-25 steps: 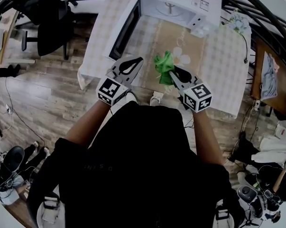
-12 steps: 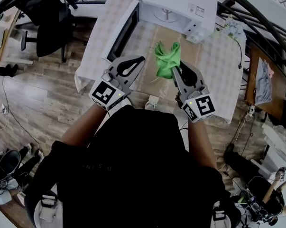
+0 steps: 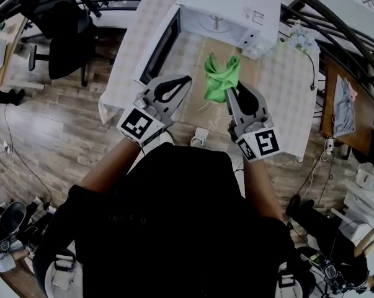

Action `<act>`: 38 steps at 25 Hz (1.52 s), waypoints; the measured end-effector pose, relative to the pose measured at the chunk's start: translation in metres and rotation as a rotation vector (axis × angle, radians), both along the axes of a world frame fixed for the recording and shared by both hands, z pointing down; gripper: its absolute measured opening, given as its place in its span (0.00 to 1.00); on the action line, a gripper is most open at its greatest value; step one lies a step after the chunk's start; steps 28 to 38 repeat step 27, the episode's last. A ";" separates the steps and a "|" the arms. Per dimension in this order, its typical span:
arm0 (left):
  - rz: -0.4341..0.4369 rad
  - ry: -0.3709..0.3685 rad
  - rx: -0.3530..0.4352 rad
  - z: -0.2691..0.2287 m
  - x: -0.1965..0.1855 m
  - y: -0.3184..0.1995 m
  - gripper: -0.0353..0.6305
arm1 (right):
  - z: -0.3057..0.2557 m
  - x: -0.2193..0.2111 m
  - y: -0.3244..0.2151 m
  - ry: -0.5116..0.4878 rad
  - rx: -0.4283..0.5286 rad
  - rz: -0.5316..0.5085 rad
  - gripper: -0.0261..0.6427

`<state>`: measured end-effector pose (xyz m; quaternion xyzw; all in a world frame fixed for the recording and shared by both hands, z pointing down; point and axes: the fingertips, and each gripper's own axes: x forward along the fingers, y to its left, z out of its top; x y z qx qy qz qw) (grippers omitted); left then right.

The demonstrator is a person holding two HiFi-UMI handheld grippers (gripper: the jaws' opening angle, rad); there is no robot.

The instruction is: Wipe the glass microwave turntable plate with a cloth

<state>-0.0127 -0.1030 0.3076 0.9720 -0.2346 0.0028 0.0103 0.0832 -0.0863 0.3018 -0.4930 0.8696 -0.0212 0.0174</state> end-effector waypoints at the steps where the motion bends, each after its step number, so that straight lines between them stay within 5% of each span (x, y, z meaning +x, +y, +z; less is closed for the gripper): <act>1: 0.001 0.000 0.001 0.000 0.000 0.001 0.09 | 0.000 -0.001 0.001 0.005 0.001 -0.001 0.15; 38: 0.076 0.006 -0.006 -0.003 0.009 0.016 0.09 | 0.006 -0.014 0.023 0.067 -0.036 0.033 0.15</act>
